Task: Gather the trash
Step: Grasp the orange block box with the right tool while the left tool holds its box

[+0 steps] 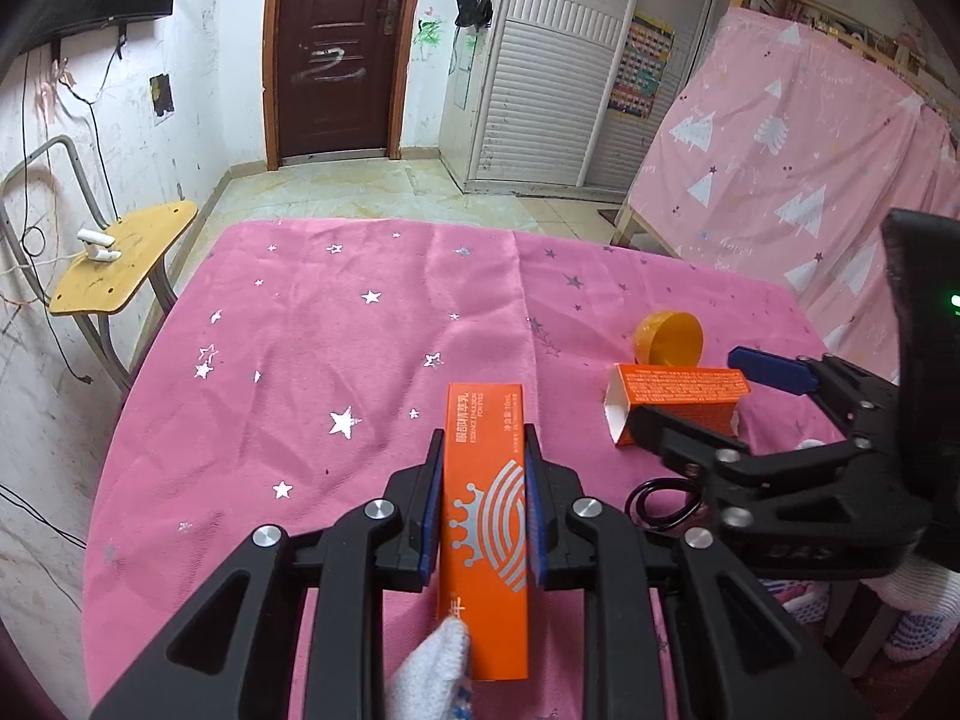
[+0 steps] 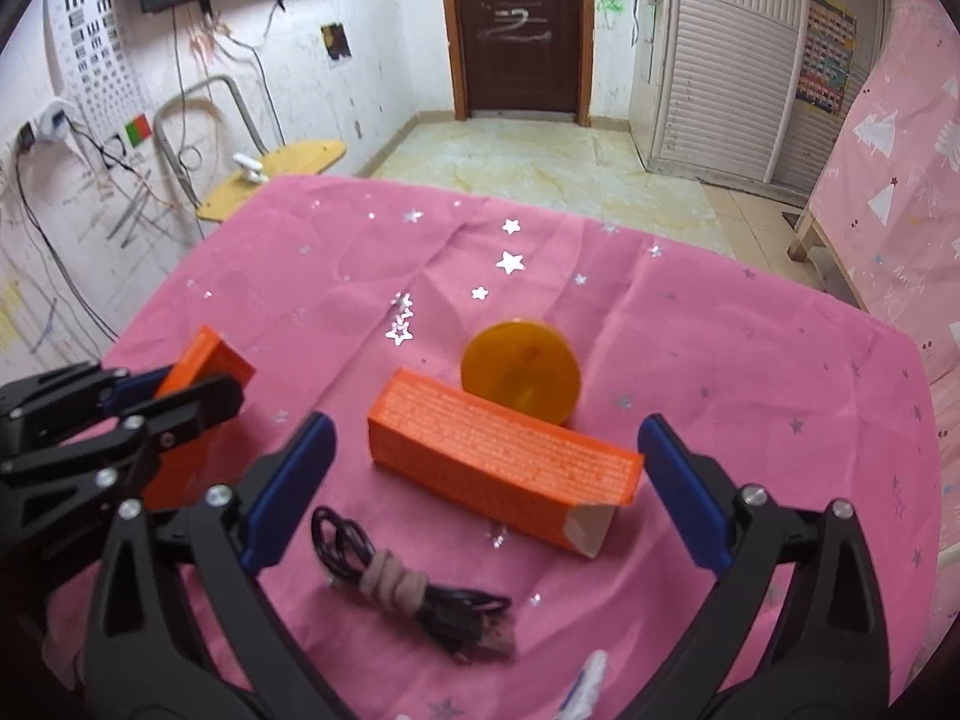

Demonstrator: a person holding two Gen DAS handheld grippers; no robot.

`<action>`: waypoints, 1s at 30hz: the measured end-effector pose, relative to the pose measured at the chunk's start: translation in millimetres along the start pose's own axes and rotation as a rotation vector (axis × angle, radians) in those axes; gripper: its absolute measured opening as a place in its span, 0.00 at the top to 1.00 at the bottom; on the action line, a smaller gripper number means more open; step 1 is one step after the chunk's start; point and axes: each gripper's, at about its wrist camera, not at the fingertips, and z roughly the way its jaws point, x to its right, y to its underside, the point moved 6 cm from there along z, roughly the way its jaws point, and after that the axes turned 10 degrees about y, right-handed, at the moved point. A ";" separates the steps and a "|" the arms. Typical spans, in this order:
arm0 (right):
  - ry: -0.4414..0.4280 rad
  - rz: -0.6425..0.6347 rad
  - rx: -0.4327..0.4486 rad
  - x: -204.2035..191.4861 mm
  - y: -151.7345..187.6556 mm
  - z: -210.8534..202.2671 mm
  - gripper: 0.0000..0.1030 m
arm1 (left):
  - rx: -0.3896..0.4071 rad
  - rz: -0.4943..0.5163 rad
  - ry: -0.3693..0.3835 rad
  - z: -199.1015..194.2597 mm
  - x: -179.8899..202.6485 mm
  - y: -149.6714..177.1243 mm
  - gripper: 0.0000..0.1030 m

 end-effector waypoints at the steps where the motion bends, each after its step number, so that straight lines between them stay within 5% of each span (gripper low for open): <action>1: 0.006 -0.006 -0.008 -1.9 -0.6 2.9 0.06 | 0.000 -0.002 0.003 -0.1 -2.2 0.2 0.86; 11: 0.019 -0.006 -0.035 -3.7 -1.1 11.4 0.13 | 0.001 -0.010 0.009 -0.6 -10.5 0.8 0.86; 30: -0.026 0.155 0.181 48.7 -5.7 -59.2 0.13 | 0.066 0.021 -0.043 -28.9 23.9 -10.3 0.86</action>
